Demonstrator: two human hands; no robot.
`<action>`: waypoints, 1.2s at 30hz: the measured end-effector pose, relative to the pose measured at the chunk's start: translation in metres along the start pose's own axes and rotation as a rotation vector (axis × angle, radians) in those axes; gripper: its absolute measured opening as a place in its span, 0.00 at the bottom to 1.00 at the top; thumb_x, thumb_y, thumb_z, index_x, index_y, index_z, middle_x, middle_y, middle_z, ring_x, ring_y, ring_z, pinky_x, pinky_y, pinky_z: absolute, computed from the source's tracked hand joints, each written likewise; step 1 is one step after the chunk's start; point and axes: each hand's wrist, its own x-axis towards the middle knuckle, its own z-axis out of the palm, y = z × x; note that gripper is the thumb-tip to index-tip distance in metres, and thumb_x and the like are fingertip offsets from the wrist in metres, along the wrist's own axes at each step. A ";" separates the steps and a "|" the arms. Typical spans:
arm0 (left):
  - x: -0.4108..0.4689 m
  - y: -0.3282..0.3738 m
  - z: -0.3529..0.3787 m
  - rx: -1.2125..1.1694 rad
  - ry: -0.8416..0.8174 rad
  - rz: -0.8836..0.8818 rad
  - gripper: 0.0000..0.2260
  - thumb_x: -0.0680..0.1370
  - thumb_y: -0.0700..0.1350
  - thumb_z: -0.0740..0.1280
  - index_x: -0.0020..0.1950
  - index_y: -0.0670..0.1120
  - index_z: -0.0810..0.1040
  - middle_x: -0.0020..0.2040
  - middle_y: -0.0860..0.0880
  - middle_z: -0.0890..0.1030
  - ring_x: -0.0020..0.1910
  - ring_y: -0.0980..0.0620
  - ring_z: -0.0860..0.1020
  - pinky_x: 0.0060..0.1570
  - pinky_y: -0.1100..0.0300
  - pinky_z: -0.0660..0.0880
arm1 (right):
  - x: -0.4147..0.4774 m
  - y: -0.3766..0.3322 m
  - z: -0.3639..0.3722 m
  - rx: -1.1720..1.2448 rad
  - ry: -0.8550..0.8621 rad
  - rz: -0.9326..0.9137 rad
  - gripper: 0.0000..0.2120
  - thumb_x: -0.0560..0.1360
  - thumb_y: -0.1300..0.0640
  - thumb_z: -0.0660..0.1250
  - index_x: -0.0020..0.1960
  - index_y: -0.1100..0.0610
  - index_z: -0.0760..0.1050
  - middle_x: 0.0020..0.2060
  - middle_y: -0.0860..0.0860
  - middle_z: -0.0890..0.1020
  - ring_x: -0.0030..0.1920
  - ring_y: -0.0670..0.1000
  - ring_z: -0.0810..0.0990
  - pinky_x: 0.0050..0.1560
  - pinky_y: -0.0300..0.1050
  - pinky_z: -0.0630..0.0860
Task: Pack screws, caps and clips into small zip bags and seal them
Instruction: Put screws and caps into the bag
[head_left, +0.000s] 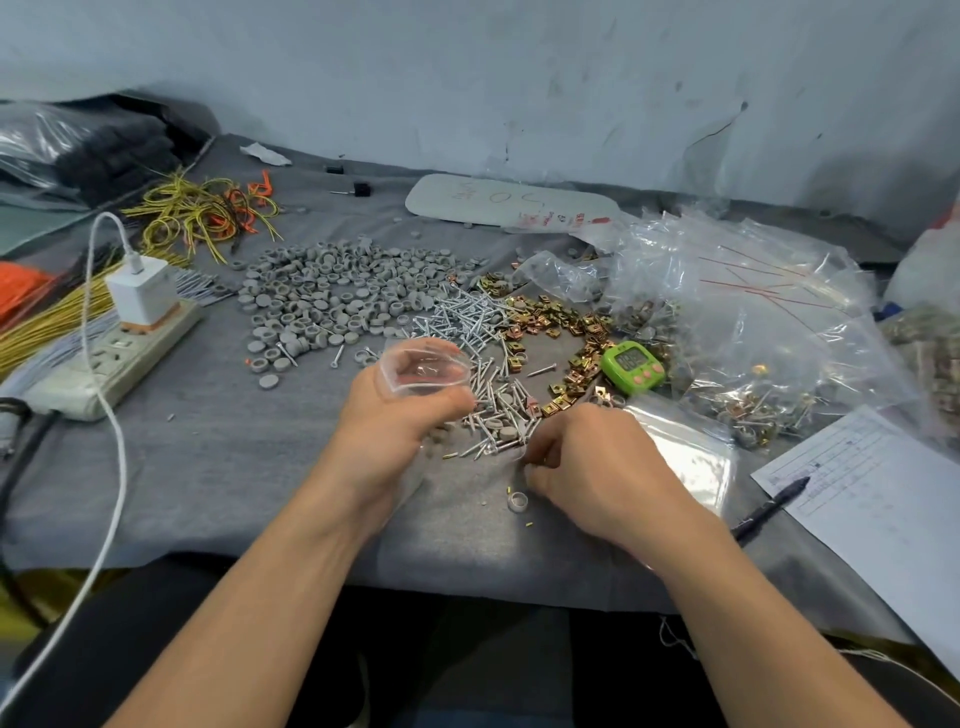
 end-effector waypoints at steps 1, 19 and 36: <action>0.000 0.002 0.000 -0.092 -0.007 -0.039 0.20 0.65 0.32 0.75 0.54 0.44 0.81 0.41 0.51 0.85 0.39 0.58 0.82 0.38 0.66 0.77 | 0.000 0.001 0.000 0.022 0.036 0.012 0.03 0.72 0.48 0.74 0.44 0.46 0.84 0.37 0.44 0.85 0.42 0.52 0.83 0.45 0.43 0.79; -0.007 -0.004 0.008 0.522 -0.244 0.277 0.21 0.64 0.35 0.73 0.54 0.51 0.79 0.43 0.51 0.84 0.41 0.52 0.83 0.39 0.59 0.77 | 0.008 -0.032 -0.018 0.588 0.092 -0.166 0.08 0.70 0.52 0.77 0.45 0.39 0.87 0.74 0.39 0.72 0.74 0.42 0.69 0.76 0.49 0.64; 0.000 0.028 -0.015 -0.643 -0.109 -0.233 0.19 0.71 0.36 0.69 0.62 0.39 0.81 0.59 0.41 0.84 0.58 0.43 0.84 0.61 0.44 0.79 | 0.010 -0.042 0.001 1.163 -0.413 -0.097 0.18 0.72 0.66 0.69 0.61 0.57 0.81 0.57 0.56 0.86 0.53 0.50 0.82 0.59 0.46 0.76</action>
